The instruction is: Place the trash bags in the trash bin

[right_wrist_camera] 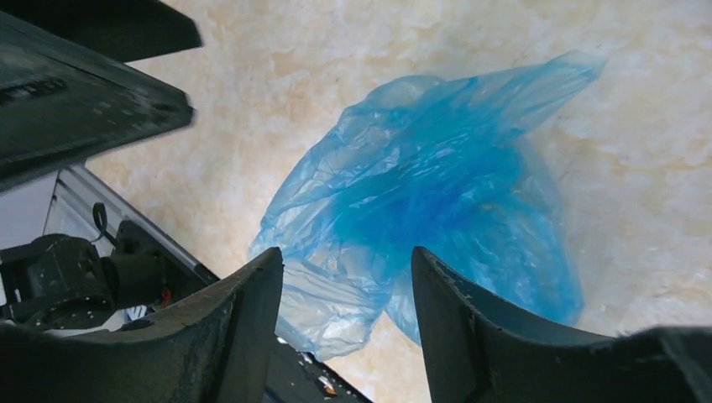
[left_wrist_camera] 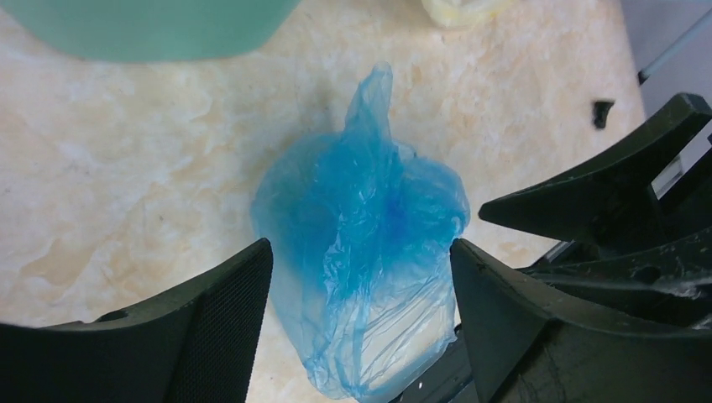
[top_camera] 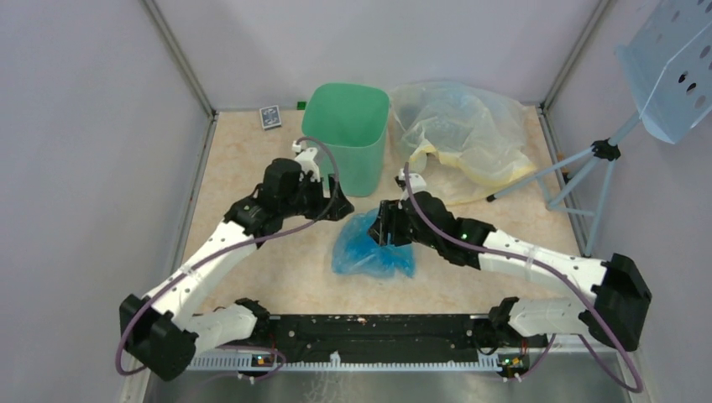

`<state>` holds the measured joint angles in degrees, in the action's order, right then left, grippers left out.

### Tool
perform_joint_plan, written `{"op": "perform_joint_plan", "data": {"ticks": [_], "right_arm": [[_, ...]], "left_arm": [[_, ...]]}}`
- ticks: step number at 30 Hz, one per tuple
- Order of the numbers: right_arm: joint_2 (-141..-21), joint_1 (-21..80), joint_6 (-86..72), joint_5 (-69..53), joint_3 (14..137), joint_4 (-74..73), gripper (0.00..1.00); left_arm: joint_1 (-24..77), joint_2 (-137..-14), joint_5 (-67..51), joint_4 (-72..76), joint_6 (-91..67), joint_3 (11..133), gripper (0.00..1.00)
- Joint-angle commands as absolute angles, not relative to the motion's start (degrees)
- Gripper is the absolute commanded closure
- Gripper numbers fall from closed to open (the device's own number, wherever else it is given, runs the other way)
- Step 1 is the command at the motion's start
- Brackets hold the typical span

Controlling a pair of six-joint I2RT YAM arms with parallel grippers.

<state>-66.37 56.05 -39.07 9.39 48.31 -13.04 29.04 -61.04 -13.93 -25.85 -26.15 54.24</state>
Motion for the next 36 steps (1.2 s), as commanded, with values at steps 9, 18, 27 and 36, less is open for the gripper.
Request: {"op": "perform_joint_plan", "data": {"ticks": [9, 18, 27, 36], "right_arm": [[-73.9, 57.11, -45.18, -3.99, 40.38, -2.91, 0.68], [-62.95, 57.57, -48.24, -3.85, 28.29, -4.54, 1.0], [-55.2, 57.58, -41.58, -3.19, 34.39, -10.58, 0.79], [-69.77, 57.72, -35.03, -3.14, 46.17, -16.39, 0.4]], "left_arm": [[34.76, -73.49, -15.22, -15.12, -29.08, 44.84, 0.33], [32.48, -69.23, -12.07, -8.18, -36.24, 30.72, 1.0], [32.24, -55.03, -23.32, 5.85, -41.8, 19.35, 1.0], [32.2, -47.85, -27.28, 7.42, -43.29, 16.18, 1.0]]}}
